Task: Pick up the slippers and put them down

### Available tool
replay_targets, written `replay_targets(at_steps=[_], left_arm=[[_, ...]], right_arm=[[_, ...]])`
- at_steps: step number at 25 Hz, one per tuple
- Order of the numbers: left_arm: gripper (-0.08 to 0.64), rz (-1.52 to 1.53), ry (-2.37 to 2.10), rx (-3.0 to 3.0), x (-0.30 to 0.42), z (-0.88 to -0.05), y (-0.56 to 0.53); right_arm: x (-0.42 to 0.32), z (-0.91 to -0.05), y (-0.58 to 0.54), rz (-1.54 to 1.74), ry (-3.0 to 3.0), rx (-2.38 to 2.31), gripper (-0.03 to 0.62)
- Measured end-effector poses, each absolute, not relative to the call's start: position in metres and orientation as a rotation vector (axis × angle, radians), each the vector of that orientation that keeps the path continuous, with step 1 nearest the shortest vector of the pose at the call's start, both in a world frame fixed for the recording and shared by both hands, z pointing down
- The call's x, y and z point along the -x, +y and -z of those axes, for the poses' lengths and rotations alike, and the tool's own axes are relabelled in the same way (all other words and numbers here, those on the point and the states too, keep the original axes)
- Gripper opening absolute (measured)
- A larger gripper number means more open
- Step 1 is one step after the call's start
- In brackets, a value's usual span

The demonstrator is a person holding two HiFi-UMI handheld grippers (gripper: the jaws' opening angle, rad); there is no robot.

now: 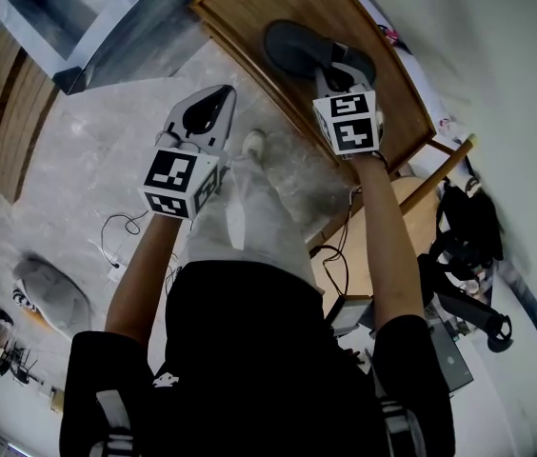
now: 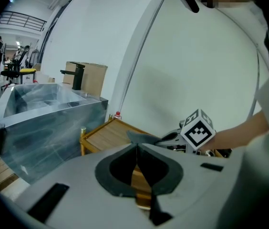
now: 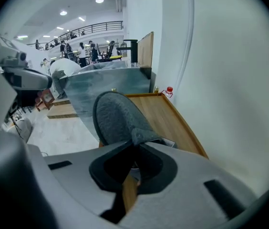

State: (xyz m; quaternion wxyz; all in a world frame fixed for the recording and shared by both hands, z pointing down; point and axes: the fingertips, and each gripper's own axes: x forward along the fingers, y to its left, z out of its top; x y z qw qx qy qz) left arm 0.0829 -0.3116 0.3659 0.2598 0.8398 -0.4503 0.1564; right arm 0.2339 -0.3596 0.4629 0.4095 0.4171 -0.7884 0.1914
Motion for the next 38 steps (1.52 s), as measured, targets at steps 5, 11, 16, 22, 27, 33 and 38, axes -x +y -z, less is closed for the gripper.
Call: replay_targets(at_steps=[5, 11, 16, 22, 27, 33, 38], left_arm=[[0.006, -0.407, -1.218, -2.277, -0.08, -0.351, -0.307], [0.006, -0.372, -1.194, -2.316, -0.082, -0.33, -0.296], [0.006, -0.362, -1.206, -2.334, -0.068, -0.314, -0.284], [0.006, -0.368, -1.229, -2.367, -0.045, -0.295, -0.265], [0.006, -0.36, -1.272, -2.388, -0.018, -0.275, -0.247], [0.006, -0.356, -1.306, -2.39, 0.022, -0.26, -0.216], [0.006, -0.356, -1.407, -2.429, 0.064, -0.251, -0.198]], right_arm=[[-0.233, -0.447, -0.354, -0.465, -1.988, -1.094, 0.003], [-0.228, -0.423, -0.341, -0.469, -2.005, -1.144, 0.003], [-0.213, -0.395, -0.326, -0.459, -2.037, -1.174, 0.003], [-0.189, -0.362, -0.307, -0.45, -2.088, -1.211, 0.003], [-0.162, -0.332, -0.287, -0.425, -2.135, -1.23, 0.003], [-0.119, -0.3, -0.259, -0.381, -2.189, -1.236, 0.003], [-0.083, -0.28, -0.24, -0.343, -2.218, -1.237, 0.003]])
